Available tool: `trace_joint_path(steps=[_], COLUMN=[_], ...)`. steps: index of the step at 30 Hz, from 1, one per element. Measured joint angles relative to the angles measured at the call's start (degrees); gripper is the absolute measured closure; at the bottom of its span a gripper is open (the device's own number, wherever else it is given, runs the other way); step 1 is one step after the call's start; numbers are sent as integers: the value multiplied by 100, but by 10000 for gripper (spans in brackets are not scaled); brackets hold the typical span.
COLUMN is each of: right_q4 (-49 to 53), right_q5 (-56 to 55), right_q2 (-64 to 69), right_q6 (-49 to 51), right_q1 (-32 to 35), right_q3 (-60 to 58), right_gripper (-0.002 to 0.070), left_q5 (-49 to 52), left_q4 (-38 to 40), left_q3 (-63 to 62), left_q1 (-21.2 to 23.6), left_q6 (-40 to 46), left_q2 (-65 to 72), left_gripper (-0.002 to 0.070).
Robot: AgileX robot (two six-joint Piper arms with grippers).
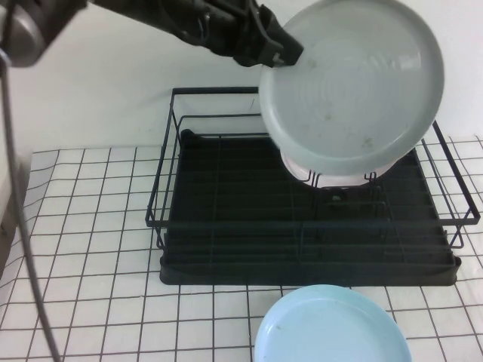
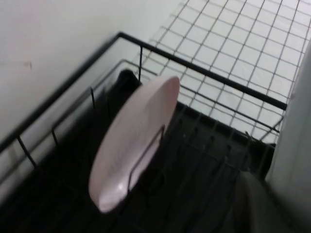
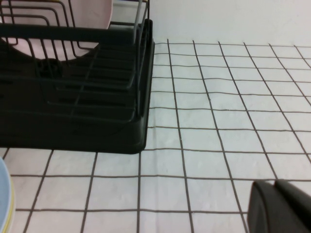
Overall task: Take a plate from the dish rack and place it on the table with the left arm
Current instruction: Place the plate from the table
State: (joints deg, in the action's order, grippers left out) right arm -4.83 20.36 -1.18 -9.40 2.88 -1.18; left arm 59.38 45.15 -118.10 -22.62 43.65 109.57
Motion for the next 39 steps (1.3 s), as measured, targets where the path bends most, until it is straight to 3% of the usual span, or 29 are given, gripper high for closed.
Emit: trace_joint_path(steps=[4,15,21,28,39], right_q4=[0,0,0,0,0], right_q5=[0,0,0,0,0], right_q2=[0,0,0,0,0], right_q6=[0,0,0,0,0], right_q1=[0,0,0,0,0], right_q3=[0,0,0,0,0], right_gripper=[678,678,678,678,678], left_q5=[484,-218,-511,-1234,-1628], left_q4=[-455,128,328,659,769], left_q3=[399,4074,5671,6046,6046], left_q1=[-68,-365,-683,-1057,-1085], left_q6=[-858,-656,-633,-633,-696], left_q2=[-505,-2679,-2990,-2450,-1362], left_gripper=[610,610,610,610,610])
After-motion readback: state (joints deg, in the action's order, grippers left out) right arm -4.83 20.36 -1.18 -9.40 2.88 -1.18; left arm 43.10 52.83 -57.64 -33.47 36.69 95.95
